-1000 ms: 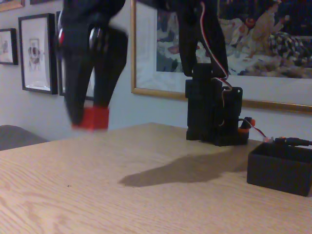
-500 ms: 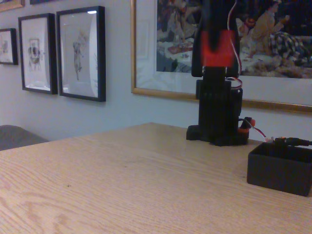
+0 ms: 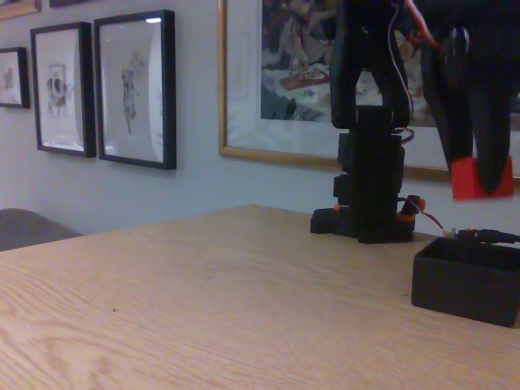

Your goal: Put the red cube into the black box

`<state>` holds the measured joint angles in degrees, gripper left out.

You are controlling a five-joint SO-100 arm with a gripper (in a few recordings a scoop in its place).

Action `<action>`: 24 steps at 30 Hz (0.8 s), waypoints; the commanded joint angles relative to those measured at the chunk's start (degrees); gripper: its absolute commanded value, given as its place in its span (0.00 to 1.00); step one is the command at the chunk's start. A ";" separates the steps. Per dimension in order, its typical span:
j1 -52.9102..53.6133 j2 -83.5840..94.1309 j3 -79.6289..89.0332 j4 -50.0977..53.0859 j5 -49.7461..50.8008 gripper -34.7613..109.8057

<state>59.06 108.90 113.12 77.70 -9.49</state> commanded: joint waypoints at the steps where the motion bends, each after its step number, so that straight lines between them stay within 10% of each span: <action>1: 1.67 -0.62 1.49 -1.49 -0.70 0.29; 24: -1.58 -2.72 4.92 -3.43 0.79 0.41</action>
<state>58.27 104.06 117.86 73.39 -8.44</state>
